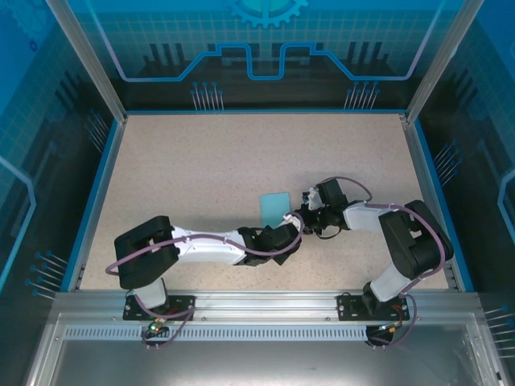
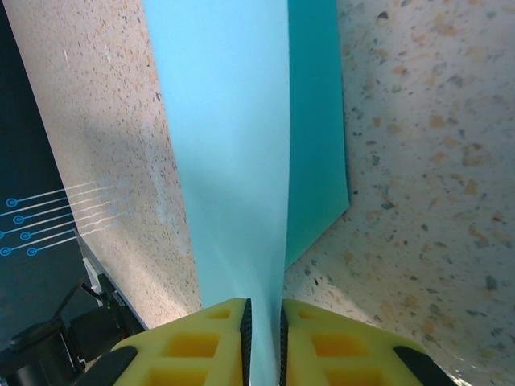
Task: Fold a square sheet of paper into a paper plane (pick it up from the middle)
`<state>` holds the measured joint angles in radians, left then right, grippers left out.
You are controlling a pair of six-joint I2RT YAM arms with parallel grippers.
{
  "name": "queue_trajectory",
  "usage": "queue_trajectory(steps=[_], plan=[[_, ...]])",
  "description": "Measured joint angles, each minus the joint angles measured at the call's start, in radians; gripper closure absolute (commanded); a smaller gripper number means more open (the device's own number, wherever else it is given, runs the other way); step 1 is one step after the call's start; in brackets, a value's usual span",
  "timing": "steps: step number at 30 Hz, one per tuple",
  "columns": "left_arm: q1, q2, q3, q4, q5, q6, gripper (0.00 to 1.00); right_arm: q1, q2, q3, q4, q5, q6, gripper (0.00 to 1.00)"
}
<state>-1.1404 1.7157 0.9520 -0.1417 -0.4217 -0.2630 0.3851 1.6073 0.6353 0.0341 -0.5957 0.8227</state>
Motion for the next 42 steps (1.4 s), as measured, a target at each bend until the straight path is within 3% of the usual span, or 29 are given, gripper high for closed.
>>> queue_trajectory(steps=[4,11,19,34,42], plan=[[0.039,-0.027,-0.029,0.015,0.056,-0.001,1.0,-0.002,0.0,0.0,0.0,0.0,0.0,0.77],[0.158,-0.099,-0.114,0.079,0.265,-0.038,1.0,-0.039,-0.048,0.015,-0.079,0.038,-0.025,0.67],[0.253,-0.135,-0.16,0.118,0.465,-0.06,1.0,-0.038,-0.101,0.124,-0.171,0.1,-0.079,0.79],[0.322,-0.137,-0.164,0.133,0.625,-0.079,1.0,0.063,0.237,0.436,-0.253,0.179,-0.136,0.87],[0.375,-0.137,-0.164,0.133,0.682,-0.083,1.0,0.074,0.319,0.483,-0.331,0.249,-0.213,0.87]])
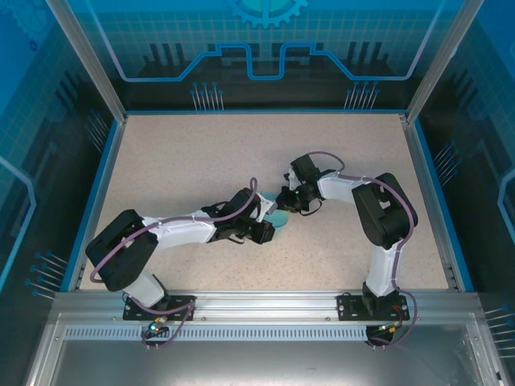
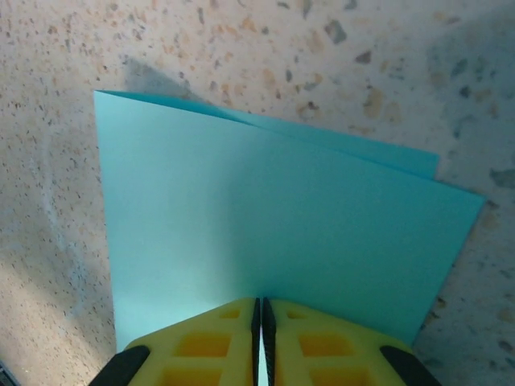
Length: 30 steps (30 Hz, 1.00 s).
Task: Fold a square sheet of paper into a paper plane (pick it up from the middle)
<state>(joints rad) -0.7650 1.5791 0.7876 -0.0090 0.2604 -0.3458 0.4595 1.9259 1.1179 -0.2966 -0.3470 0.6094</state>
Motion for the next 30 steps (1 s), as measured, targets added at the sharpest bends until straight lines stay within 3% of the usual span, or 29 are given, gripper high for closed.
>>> queue_trajectory(steps=[18,30], plan=[[0.121,0.065,0.029,-0.028,0.01,0.005,1.0,0.006,0.003,0.01,-0.018,0.014,-0.054,0.86],[0.14,0.102,0.059,-0.055,0.01,0.016,1.0,0.006,0.004,0.01,-0.018,0.014,-0.053,0.85]])
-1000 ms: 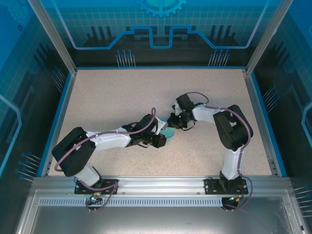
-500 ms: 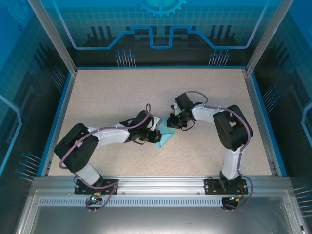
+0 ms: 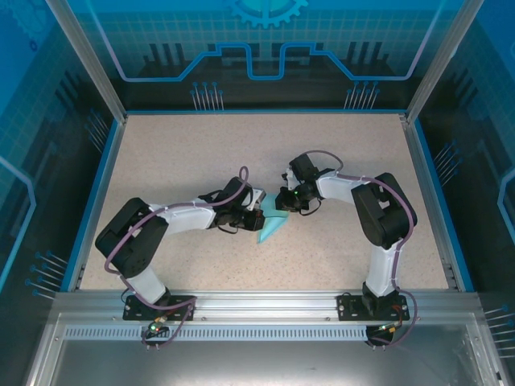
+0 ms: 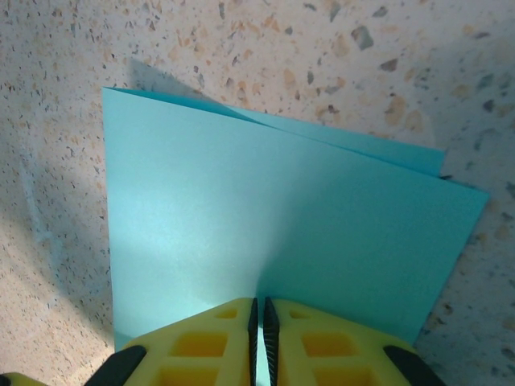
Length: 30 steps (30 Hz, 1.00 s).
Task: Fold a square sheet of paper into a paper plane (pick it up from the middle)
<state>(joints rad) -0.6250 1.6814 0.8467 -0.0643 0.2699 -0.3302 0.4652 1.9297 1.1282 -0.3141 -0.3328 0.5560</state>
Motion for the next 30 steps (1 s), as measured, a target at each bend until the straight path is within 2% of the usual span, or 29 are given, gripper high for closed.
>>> queue_trajectory(steps=[30], plan=[[0.015,0.072,0.048,-0.042,-0.019,0.018,1.0,0.0,0.0,0.0,0.0,-0.003,0.001,0.84]])
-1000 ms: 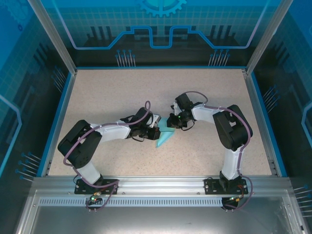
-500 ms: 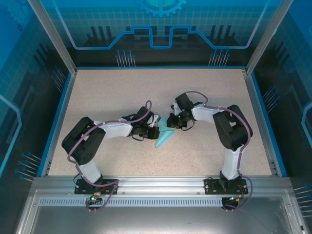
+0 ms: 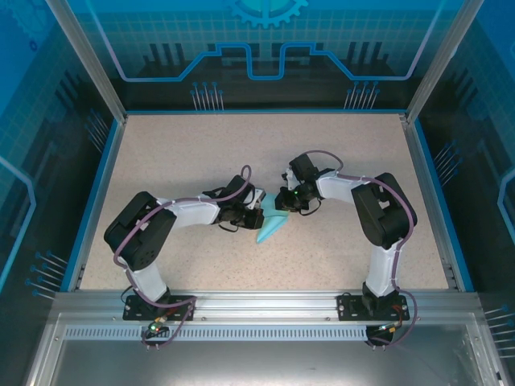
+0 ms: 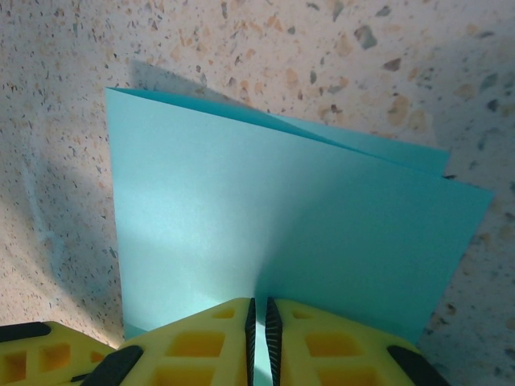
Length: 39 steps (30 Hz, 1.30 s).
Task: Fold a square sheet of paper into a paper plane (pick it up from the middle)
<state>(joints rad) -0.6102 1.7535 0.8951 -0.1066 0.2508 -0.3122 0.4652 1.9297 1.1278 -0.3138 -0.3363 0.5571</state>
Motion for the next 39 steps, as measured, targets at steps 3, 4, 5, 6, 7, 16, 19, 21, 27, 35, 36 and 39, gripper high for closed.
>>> queue_trajectory(steps=[3,4,5,6,7,16,19,21,27,35,36,39], plan=[[0.0,0.0,-0.008,0.005,0.001,-0.003,1.0,0.0,0.0,0.0,0.0,0.0,0.0,0.84],[0.0,0.0,-0.011,0.007,0.001,-0.004,1.0,0.0,0.0,0.0,0.0,0.0,0.0,0.84],[0.0,0.0,-0.014,0.008,0.002,-0.004,1.0,0.0,0.0,0.0,0.0,0.0,0.0,0.84],[0.0,0.0,-0.015,0.007,0.002,-0.004,1.0,0.0,0.0,0.0,0.0,0.0,0.0,0.84],[0.0,0.0,-0.016,0.008,0.005,-0.004,1.0,0.0,0.0,0.0,0.0,0.0,0.0,0.84],[0.001,0.0,-0.016,0.008,0.009,-0.009,1.0,0.0,0.0,0.0,0.0,0.0,0.001,0.84],[0.001,0.0,-0.016,0.008,0.009,-0.011,1.0,0.0,0.0,0.0,0.0,0.0,0.003,0.84],[0.001,0.0,-0.016,0.008,0.009,-0.014,1.0,0.0,0.0,0.0,0.0,0.0,0.003,0.84],[0.002,0.0,-0.028,0.023,0.009,-0.026,1.0,0.0,-0.008,0.0,0.0,-0.007,0.016,0.82],[0.005,0.0,-0.028,0.026,0.017,-0.029,1.0,-0.011,-0.207,-0.076,0.032,-0.009,0.069,0.81],[0.005,0.0,-0.028,0.026,0.018,-0.029,1.0,-0.013,-0.245,-0.095,0.048,-0.01,0.08,0.82],[0.005,0.002,-0.028,0.026,0.02,-0.029,1.0,-0.01,-0.321,-0.162,0.109,-0.024,0.117,0.86]])
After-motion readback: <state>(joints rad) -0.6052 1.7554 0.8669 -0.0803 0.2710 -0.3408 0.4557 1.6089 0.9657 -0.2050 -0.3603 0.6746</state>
